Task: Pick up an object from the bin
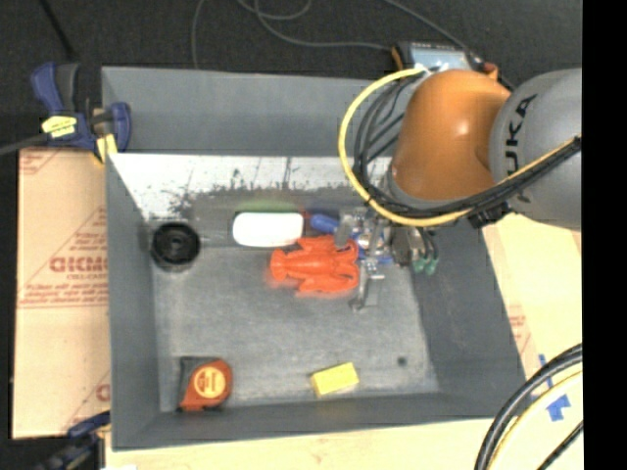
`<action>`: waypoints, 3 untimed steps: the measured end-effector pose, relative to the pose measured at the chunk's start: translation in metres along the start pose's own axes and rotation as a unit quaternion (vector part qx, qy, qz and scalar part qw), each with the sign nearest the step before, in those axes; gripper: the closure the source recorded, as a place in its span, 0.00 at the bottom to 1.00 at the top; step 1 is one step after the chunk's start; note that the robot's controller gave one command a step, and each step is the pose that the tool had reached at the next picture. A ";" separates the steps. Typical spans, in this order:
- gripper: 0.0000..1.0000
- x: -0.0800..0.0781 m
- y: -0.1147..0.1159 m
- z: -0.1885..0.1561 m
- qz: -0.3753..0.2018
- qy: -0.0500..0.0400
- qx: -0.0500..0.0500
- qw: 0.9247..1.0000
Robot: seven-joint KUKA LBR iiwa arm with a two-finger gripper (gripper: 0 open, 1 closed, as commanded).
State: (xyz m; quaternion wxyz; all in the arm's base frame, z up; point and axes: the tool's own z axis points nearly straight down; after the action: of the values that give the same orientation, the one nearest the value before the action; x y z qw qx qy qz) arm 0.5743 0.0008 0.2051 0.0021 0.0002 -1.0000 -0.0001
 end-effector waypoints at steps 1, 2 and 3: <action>0.00 -0.002 0.000 -0.005 0.000 -0.004 0.000 1.000; 0.00 -0.042 0.006 0.037 0.005 -0.011 0.000 1.000; 0.00 -0.025 0.002 0.083 0.037 -0.004 -0.001 0.999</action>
Offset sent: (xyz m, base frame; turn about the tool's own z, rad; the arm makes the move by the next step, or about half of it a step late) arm 0.0683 0.0131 -0.0838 0.0193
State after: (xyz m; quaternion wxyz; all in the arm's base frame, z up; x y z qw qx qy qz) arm 0.5990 0.0031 0.1220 -0.0022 -0.0366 -0.9993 -0.0007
